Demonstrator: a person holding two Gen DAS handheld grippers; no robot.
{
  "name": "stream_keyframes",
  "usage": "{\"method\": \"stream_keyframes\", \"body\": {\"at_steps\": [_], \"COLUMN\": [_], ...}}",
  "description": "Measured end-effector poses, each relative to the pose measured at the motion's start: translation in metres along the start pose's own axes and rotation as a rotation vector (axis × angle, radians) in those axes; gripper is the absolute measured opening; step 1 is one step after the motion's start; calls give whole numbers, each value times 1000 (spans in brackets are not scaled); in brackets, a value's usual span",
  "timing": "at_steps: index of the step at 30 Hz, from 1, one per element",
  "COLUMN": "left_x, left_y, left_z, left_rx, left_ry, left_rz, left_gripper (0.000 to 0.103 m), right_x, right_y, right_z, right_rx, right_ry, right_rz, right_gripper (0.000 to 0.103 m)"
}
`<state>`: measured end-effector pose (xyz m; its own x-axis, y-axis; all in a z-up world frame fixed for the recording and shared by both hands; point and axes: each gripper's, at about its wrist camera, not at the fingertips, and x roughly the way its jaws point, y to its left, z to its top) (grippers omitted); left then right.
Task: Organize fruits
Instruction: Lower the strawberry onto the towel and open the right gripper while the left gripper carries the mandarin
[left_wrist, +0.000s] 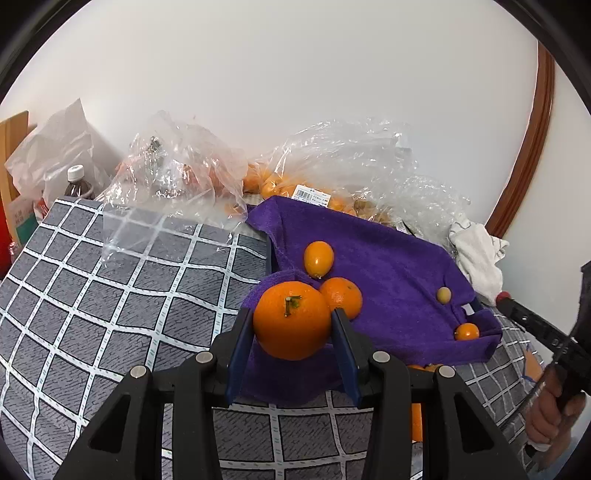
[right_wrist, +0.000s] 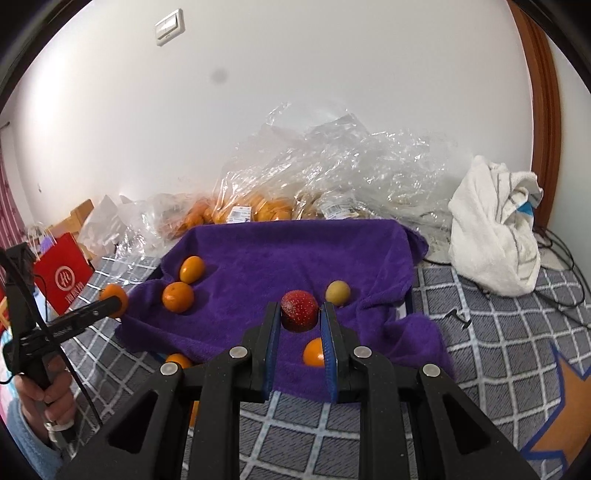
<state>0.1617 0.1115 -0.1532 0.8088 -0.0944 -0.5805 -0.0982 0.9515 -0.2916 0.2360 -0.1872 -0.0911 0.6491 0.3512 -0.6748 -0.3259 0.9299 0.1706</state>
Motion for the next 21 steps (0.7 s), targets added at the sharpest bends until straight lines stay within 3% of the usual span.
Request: {"method": "stream_keyframes", "body": {"at_steps": [13, 17, 21], "left_x": [1, 3, 1], "left_y": [0, -9, -25], "left_z": [-1, 0, 12], "left_rx": [-9, 11, 42], "left_ry": [4, 42, 60], "left_rz": [-41, -21, -61], "left_gripper": [41, 40, 41], "right_x": [52, 54, 53], "right_y": [-19, -22, -25], "right_z": [-7, -7, -8], "right_rx": [16, 30, 43], "right_ry": [137, 148, 143], "right_rz": [-87, -90, -86], "right_gripper": [22, 22, 22]}}
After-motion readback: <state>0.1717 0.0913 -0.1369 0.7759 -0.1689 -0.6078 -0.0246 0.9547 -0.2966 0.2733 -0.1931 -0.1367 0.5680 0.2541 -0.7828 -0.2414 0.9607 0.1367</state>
